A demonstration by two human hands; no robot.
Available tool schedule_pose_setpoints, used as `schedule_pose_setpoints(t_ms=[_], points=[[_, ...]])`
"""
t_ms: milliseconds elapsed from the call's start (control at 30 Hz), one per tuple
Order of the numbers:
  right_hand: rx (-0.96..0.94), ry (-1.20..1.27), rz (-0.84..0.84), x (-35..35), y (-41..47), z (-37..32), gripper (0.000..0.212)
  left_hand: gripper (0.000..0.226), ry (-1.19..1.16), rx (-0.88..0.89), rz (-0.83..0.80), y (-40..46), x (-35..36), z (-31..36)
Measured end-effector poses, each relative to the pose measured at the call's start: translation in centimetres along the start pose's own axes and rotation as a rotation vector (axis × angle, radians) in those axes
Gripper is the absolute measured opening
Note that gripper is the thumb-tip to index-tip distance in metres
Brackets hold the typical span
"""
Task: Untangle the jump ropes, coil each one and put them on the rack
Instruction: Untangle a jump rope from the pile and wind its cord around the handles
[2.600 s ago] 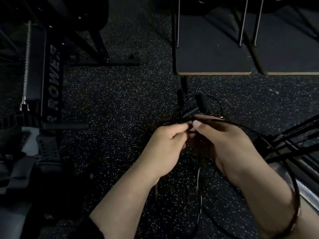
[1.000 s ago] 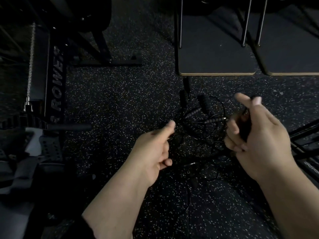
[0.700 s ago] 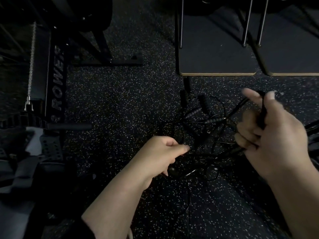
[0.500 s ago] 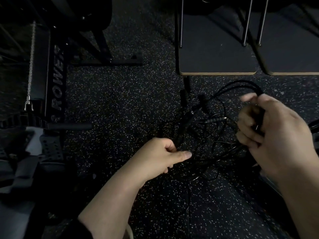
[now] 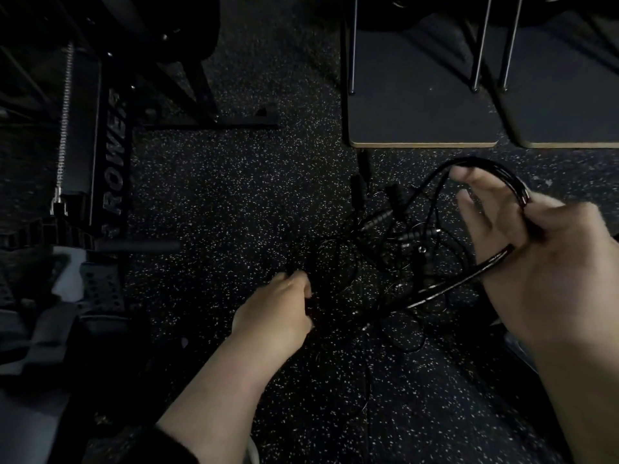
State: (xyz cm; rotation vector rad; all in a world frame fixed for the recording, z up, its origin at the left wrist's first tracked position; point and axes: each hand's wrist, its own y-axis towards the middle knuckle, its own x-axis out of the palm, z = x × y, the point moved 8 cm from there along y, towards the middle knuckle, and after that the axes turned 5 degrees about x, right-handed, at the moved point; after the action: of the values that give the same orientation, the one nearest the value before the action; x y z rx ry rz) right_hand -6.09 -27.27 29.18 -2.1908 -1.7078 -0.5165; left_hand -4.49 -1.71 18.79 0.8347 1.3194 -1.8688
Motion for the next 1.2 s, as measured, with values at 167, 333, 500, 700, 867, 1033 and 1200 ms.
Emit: schedule_pose_setpoints(t_ms=[167,333,500,700,867,1033,1200], points=[[-0.020,0.123,-0.219,0.7,0.7,0.2,0.034,0.073,-0.371,0.192,-0.131,0.2,1.6,2.6],[0.104,0.389,-0.351,1.2,0.3,1.4,0.032,0.069,-0.649,0.216,0.062,0.7,-0.1,5.2],[0.080,0.233,-0.402,3.1,-0.2,1.7,0.040,0.078,-0.735,0.147,0.068,1.7,1.0,5.4],[0.190,0.442,-0.403,3.6,-0.7,1.7,0.040,0.075,-0.823,-0.016,0.144,2.5,0.6,3.6],[0.136,0.393,-0.324,3.2,-0.3,0.6,0.028,0.030,-0.869,0.012,0.202,2.8,0.4,4.8],[0.082,0.295,-0.389,2.7,-0.1,1.0,0.044,0.031,-0.927,0.131,0.369,1.9,-1.5,5.0],[0.106,0.243,-0.191,1.3,-0.1,1.4,0.034,0.025,-0.900,0.207,0.440,0.8,-3.3,5.5]])
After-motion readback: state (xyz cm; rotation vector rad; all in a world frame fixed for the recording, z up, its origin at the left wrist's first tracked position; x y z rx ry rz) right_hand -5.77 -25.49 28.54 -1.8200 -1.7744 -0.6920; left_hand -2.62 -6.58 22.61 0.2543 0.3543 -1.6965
